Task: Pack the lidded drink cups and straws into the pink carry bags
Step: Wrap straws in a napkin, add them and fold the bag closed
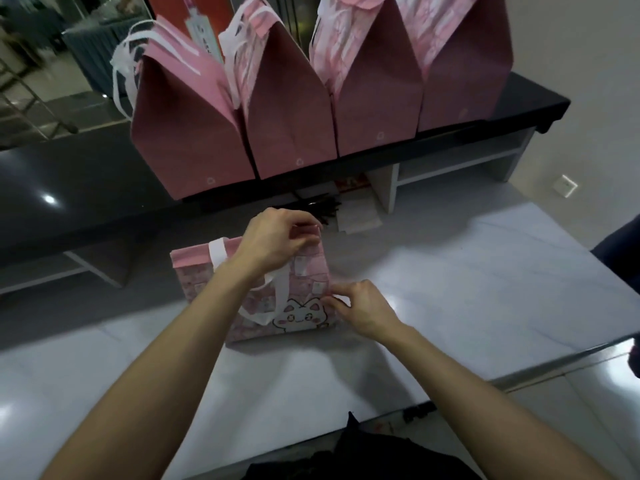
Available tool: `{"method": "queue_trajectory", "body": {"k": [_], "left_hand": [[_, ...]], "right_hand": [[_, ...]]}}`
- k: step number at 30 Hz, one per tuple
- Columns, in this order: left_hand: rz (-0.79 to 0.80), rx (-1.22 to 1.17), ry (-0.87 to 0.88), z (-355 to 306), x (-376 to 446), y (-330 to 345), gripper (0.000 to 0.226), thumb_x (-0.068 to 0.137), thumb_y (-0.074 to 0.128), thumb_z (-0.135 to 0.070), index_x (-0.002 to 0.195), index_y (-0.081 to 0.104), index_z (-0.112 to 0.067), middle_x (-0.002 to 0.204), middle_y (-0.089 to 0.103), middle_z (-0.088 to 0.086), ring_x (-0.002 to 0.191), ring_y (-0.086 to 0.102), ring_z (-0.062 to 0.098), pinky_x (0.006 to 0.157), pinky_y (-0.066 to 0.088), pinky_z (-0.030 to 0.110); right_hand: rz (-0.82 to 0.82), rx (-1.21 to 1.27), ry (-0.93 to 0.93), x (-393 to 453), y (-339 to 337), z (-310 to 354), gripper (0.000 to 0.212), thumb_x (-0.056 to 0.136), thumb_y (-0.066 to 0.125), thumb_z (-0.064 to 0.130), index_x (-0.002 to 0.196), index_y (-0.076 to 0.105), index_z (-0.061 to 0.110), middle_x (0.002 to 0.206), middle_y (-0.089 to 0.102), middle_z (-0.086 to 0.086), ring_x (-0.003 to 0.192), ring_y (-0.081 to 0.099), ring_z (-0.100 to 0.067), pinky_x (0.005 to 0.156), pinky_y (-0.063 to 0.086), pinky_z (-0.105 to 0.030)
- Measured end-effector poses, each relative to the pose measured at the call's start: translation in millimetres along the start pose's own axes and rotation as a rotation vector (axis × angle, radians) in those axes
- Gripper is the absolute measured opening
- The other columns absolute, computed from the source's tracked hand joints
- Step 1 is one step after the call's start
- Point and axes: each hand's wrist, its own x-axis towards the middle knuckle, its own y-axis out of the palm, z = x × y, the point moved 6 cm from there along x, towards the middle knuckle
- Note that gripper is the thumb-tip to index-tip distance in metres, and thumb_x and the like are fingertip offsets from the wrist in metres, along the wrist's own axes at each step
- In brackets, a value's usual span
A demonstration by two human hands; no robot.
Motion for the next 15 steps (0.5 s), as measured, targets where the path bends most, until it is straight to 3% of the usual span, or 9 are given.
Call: {"method": "queue_trajectory", "body": {"k": [2, 5, 7, 9, 12, 15], "left_hand": [[-0.008, -0.019, -0.009, 1.7, -3.3, -2.4, 0.022, 0.093, 0.085, -0.039, 0.115, 0.082, -0.04, 0.102, 0.08, -0.024, 0.101, 0.073, -0.004, 0.093, 0.062, 0.036], [0.034, -0.045, -0.01, 0.0, -7.1, -4.7, 0.027, 0.095, 0.084, -0.039, 0.122, 0.08, -0.041, 0.107, 0.08, -0.023, 0.102, 0.07, -0.004, 0.096, 0.06, 0.031], [0.088, -0.04, 0.004, -2.7, -10.3, -5.3, 0.033, 0.097, 0.08, -0.042, 0.131, 0.077, -0.042, 0.117, 0.078, -0.021, 0.107, 0.069, -0.003, 0.098, 0.058, 0.029], [0.075, -0.113, 0.0, 1.0, -15.7, -18.6, 0.041, 0.099, 0.074, -0.051, 0.138, 0.071, -0.041, 0.126, 0.074, -0.022, 0.116, 0.068, -0.004, 0.102, 0.055, 0.024], [-0.13, -0.188, -0.082, 33.2, -37.2, -63.7, 0.045, 0.102, 0.058, -0.062, 0.14, 0.066, -0.04, 0.125, 0.07, -0.029, 0.118, 0.064, -0.012, 0.101, 0.049, 0.017], [-0.305, -0.23, -0.275, 94.4, -76.7, -94.8, 0.035, 0.103, 0.054, -0.043, 0.136, 0.066, -0.041, 0.128, 0.068, -0.025, 0.121, 0.063, -0.008, 0.101, 0.048, 0.02]], "right_hand": [[0.012, 0.034, 0.003, -1.2, 3.5, -0.5, 0.023, 0.103, 0.07, 0.042, 0.122, 0.08, 0.033, 0.108, 0.082, 0.01, 0.093, 0.075, -0.011, 0.086, 0.06, -0.033], [0.075, 0.055, -0.011, -4.2, 8.3, -6.2, 0.03, 0.099, 0.074, 0.042, 0.128, 0.076, 0.036, 0.116, 0.08, 0.016, 0.101, 0.071, -0.005, 0.089, 0.058, -0.029], [0.13, 0.075, -0.048, -6.4, 8.8, -7.6, 0.039, 0.096, 0.074, 0.05, 0.132, 0.074, 0.035, 0.118, 0.075, 0.028, 0.106, 0.068, 0.003, 0.085, 0.055, -0.015], [0.083, 0.128, -0.025, -2.6, -5.6, -7.8, 0.063, 0.09, 0.069, 0.074, 0.14, 0.069, 0.035, 0.124, 0.066, 0.036, 0.112, 0.063, 0.008, 0.083, 0.047, -0.002], [-0.06, 0.152, -0.032, 17.5, -35.4, -0.2, 0.09, 0.083, 0.064, 0.089, 0.15, 0.058, 0.03, 0.142, 0.062, 0.02, 0.121, 0.059, 0.003, 0.099, 0.048, -0.017], [-0.065, 0.218, -0.075, 41.9, -51.1, 24.2, 0.102, 0.08, 0.07, 0.087, 0.162, 0.041, 0.034, 0.162, 0.048, 0.013, 0.139, 0.051, -0.005, 0.111, 0.045, -0.029]]}}
